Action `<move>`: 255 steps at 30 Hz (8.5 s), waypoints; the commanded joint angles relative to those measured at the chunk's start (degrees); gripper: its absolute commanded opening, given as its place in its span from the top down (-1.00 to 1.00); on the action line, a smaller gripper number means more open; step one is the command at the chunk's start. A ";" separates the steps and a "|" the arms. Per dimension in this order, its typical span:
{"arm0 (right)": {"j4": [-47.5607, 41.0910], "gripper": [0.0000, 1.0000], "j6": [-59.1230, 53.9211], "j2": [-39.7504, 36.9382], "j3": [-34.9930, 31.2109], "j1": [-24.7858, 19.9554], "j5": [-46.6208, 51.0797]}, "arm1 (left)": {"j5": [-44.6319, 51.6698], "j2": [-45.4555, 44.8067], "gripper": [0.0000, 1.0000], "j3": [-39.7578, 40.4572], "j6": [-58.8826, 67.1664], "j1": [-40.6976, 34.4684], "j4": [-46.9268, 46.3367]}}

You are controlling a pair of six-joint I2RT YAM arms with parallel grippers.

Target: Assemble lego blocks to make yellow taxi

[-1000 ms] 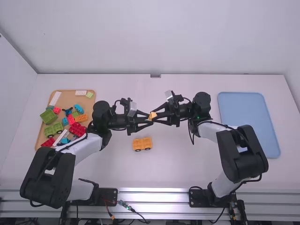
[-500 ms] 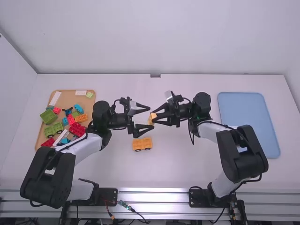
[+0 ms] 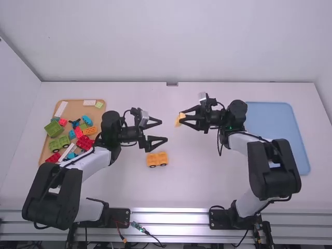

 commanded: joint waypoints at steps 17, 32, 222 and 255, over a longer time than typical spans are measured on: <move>-33.38 1.00 -26.29 -1.15 1.86 1.27 18.56 | 5.14 0.06 -0.98 3.23 6.78 0.50 -2.74; -107.58 1.00 -57.35 -3.06 21.99 15.50 69.22 | 6.36 0.02 -0.98 13.86 25.69 6.86 -32.93; -56.24 0.66 -76.81 -1.88 -16.33 7.08 42.25 | -12.50 21.04 -0.84 -9.53 59.17 -0.17 -11.77; -57.77 0.74 -76.83 -5.39 -16.31 7.15 40.52 | -12.92 23.58 0.02 1.49 70.62 -0.22 -29.76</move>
